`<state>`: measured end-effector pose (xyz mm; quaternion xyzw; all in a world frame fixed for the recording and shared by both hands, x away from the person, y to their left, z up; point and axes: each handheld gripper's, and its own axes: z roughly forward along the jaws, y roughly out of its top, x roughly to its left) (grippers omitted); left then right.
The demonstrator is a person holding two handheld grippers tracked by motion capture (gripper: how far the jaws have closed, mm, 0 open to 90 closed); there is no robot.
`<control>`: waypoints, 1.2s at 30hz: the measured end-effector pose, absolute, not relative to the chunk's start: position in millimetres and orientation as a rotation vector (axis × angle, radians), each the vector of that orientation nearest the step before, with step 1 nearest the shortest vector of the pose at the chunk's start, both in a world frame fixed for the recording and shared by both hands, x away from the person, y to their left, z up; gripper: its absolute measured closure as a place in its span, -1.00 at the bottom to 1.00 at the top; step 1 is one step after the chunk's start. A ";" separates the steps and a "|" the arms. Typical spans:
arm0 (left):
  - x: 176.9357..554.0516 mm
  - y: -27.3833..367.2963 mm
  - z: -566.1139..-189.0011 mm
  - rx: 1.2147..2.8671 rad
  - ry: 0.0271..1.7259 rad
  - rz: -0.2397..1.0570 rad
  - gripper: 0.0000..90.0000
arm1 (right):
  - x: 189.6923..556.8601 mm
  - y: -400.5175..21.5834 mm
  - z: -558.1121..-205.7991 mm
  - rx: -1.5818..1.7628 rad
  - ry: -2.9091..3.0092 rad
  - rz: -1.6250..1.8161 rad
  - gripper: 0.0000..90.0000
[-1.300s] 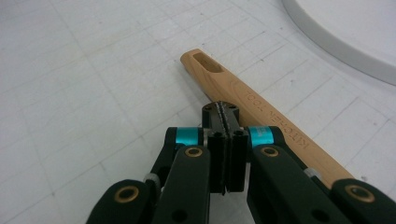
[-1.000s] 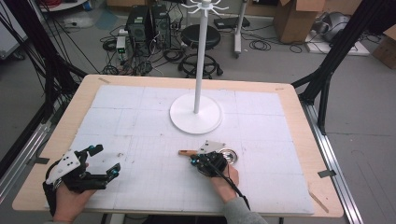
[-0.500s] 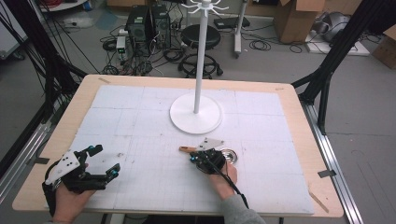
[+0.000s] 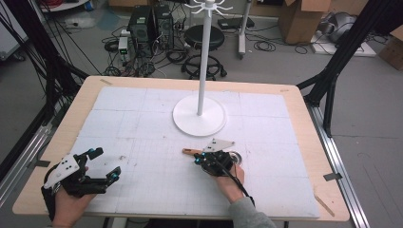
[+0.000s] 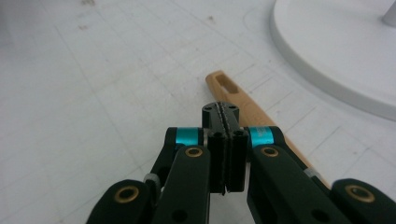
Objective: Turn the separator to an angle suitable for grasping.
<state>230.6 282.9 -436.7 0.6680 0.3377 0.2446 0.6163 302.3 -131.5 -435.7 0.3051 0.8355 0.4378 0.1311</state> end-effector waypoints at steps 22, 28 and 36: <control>235.5 279.4 -436.2 1.528 0.766 0.549 -0.96 | 299.2 -227.9 -402.4 0.766 2.379 1.527 0.32; 235.8 280.6 -436.6 1.529 0.767 0.544 -0.96 | 301.0 -242.1 -399.5 0.783 2.358 1.580 -0.36; 234.4 282.8 -436.6 1.527 0.772 0.549 -0.96 | 301.1 -256.1 -395.5 0.784 2.345 1.612 -0.99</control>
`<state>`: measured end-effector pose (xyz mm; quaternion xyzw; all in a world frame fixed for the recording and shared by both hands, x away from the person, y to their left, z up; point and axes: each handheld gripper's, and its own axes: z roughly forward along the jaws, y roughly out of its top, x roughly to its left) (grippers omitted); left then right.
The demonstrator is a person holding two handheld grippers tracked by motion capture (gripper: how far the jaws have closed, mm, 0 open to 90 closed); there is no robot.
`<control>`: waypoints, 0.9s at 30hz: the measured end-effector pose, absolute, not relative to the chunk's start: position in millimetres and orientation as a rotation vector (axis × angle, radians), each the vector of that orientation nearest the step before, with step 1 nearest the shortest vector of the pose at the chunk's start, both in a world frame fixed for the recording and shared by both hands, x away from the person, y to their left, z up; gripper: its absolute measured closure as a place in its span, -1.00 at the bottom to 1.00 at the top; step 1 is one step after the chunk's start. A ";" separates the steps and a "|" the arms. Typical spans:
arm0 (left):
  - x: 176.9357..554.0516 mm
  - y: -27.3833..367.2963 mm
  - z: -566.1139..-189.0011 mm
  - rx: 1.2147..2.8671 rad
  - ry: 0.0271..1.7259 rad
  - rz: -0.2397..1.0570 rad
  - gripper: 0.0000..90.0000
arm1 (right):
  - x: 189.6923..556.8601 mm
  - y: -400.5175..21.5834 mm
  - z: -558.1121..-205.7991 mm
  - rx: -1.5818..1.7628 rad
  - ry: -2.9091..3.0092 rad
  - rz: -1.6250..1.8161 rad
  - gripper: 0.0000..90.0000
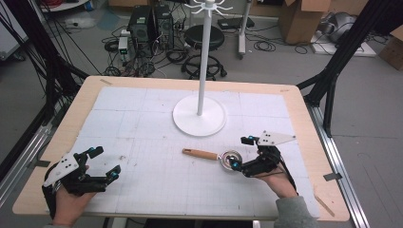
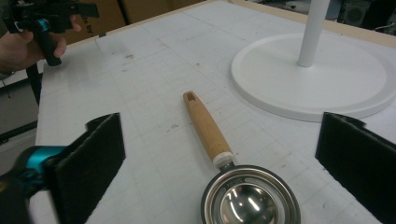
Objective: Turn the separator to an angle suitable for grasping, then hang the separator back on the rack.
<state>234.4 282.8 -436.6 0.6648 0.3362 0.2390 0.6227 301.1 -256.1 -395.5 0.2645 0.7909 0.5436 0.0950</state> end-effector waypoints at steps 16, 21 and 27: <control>234.1 284.6 -437.2 1.525 0.776 0.548 -0.96 | 302.7 -261.0 -394.8 0.731 2.396 1.605 -0.99; 232.0 285.7 -436.9 1.525 0.777 0.552 -0.96 | 303.3 -261.8 -393.1 0.721 2.398 1.599 -0.99; 232.8 285.0 -437.2 1.528 0.778 0.549 -0.96 | 303.9 -260.6 -393.4 0.708 2.422 1.592 -0.99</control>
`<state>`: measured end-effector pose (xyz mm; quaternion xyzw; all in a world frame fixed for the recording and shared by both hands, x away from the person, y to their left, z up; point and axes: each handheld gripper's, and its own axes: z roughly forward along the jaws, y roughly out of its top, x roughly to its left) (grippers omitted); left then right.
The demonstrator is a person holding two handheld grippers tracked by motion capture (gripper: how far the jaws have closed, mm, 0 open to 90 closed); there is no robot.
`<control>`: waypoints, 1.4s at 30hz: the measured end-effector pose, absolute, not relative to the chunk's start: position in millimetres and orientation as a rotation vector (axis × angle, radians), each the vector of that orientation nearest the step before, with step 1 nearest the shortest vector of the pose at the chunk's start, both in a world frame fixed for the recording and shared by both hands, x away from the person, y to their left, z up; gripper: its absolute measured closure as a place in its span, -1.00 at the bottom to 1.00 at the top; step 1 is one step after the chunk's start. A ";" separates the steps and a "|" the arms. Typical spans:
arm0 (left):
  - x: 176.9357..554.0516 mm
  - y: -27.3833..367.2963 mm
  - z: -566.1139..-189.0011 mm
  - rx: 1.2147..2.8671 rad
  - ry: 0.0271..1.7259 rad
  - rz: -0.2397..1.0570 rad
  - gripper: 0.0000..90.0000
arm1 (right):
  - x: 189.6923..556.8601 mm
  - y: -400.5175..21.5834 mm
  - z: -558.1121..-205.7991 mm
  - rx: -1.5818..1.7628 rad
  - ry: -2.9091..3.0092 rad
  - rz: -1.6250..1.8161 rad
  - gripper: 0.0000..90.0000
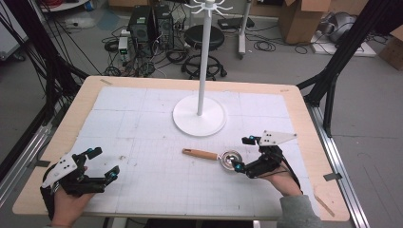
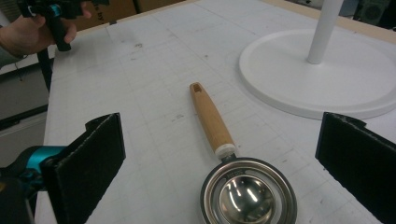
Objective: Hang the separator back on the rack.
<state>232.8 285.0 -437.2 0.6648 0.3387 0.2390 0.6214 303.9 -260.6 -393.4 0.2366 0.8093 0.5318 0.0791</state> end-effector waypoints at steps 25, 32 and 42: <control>223.1 289.4 -435.1 1.528 0.784 0.565 -0.96 | 331.0 -238.3 -397.3 0.547 2.567 1.429 -0.99; 221.8 290.5 -435.3 1.531 0.785 0.565 -0.96 | 339.6 -234.7 -396.1 0.529 2.605 1.405 -0.98; 220.9 290.9 -435.0 1.529 0.788 0.567 -0.96 | 347.2 -221.0 -399.7 0.482 2.688 1.344 -0.98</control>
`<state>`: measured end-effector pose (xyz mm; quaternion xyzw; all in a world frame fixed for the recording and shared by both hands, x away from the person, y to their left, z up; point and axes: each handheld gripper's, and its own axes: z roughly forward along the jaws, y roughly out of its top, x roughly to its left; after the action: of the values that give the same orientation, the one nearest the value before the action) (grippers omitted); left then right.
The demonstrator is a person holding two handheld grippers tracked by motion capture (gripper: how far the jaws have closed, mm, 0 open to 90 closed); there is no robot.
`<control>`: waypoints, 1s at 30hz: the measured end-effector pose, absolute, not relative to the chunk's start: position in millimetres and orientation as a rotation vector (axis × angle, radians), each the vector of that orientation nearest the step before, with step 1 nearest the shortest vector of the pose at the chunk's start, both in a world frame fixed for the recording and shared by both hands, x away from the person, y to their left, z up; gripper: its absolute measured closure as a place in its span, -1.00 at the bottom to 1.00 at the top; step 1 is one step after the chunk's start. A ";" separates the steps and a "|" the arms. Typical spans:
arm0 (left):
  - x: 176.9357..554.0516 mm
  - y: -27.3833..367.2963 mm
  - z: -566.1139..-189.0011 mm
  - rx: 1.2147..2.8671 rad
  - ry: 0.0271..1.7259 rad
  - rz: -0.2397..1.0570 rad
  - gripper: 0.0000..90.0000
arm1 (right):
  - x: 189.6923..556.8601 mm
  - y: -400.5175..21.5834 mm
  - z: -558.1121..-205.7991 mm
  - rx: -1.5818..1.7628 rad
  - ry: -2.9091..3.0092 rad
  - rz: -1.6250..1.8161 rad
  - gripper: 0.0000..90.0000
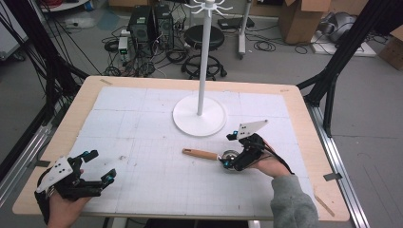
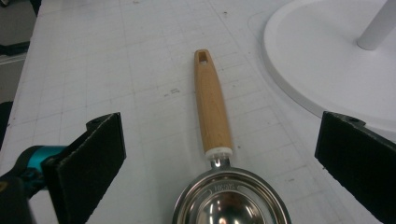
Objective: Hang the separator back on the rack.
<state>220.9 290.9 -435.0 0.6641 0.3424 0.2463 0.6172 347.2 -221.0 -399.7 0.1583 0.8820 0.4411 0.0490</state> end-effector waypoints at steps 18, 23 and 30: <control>219.5 290.9 -434.1 1.524 0.764 0.555 -0.96 | 356.1 -206.3 -403.5 0.436 2.762 1.276 -0.97; 219.7 290.3 -433.8 1.529 0.759 0.552 -0.96 | 358.6 -199.0 -402.8 0.406 2.791 1.236 -0.97; 219.4 290.6 -433.6 1.529 0.759 0.551 -0.96 | 361.6 -190.6 -403.8 0.373 2.817 1.195 -0.97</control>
<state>219.4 290.6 -433.6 0.6661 0.3306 0.2401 0.6240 361.6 -190.6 -403.8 0.1210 0.9135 0.3874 0.0295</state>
